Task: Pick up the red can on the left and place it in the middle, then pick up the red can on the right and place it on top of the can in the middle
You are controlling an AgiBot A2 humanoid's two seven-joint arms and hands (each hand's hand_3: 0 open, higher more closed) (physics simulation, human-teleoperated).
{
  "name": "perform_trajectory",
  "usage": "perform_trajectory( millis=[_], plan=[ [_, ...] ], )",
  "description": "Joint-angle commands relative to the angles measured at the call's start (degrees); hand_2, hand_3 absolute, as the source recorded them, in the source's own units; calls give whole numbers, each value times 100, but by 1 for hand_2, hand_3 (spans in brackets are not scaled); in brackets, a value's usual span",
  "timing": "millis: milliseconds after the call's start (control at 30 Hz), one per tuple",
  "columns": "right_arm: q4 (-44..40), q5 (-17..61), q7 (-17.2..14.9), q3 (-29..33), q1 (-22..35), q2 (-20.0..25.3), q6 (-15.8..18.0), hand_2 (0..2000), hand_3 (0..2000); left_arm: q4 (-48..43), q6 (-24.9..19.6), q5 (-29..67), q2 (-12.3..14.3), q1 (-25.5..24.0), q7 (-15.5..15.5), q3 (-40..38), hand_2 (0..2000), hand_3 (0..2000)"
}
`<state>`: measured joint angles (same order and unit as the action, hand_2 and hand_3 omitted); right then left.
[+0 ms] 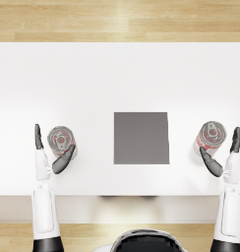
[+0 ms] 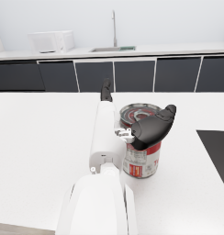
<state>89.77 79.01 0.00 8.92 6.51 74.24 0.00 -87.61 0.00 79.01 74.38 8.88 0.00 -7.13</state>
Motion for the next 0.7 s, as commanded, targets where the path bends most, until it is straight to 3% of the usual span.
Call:
perform_trajectory(
  millis=[33, 467, 700],
  plan=[
    [-502, 0, 0, -108, 95, 6, 0, 0, 0, 340, 0, 0, 10, 68, 0, 110, 0, 0],
    [-2258, 0, 0, -421, 953, 153, 0, 0, 0, 1473, 1, 0, 168, 513, 0, 405, 0, 0],
    [-2611, -1, 2, -388, 1125, 229, 39, 0, 0, 2118, -50, -1, 240, 711, -9, 432, 0, 0]
  ],
)
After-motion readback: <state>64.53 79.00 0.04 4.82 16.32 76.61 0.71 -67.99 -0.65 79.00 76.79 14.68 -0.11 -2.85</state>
